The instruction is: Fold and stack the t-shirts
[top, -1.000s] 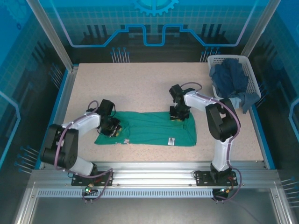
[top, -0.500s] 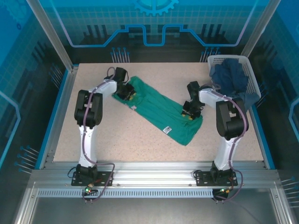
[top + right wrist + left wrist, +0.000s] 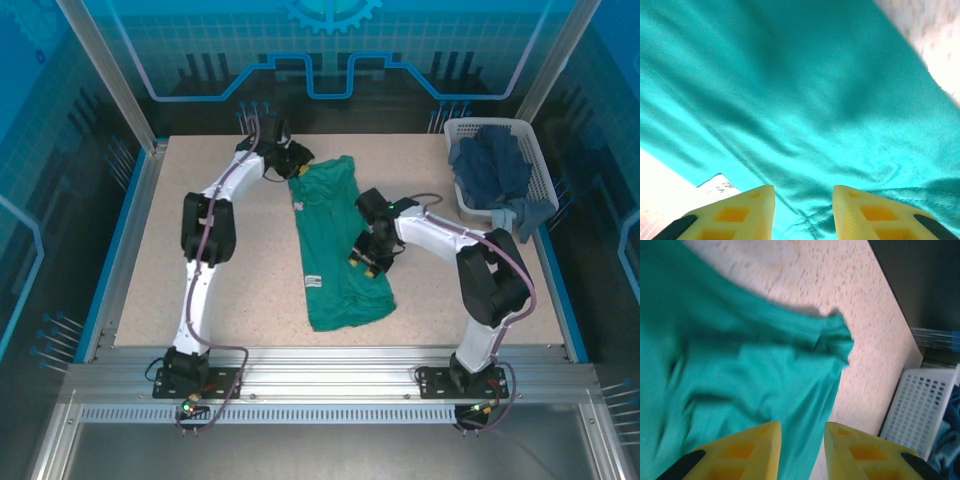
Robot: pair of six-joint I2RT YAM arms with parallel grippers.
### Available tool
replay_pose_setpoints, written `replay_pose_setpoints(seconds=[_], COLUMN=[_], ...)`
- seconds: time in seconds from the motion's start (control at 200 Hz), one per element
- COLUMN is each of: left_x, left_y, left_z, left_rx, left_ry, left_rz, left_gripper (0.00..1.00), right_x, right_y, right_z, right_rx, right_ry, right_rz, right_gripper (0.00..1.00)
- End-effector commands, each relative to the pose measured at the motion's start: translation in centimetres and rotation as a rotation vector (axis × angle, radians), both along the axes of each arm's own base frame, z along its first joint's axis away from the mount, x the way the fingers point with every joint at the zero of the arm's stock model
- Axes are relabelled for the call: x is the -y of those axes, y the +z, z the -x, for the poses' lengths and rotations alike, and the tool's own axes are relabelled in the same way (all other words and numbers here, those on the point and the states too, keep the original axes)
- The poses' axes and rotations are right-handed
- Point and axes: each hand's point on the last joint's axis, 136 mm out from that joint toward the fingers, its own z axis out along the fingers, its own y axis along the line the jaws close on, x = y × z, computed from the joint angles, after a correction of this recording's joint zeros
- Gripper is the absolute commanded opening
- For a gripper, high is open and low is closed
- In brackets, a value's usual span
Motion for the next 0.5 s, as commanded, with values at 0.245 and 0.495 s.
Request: replay_pose_setpoints(seconds=[0.245, 0.495], left_x=[4.2, 5.2], left_y=[0.1, -5.1], left_z=[17.6, 17.3], left_rx=[-0.193, -0.264], left_ry=[-0.026, -0.008], left_rz=[0.119, 0.052], left_gripper=[0.27, 0.24], right_x=[1.2, -0.9], right_y=[1.9, -1.0], right_z=[-7.5, -9.3], right_rx=[0.300, 0.241], right_ry=[0.298, 0.310], right_rz=[-0.068, -0.091], right_gripper=[0.29, 0.28])
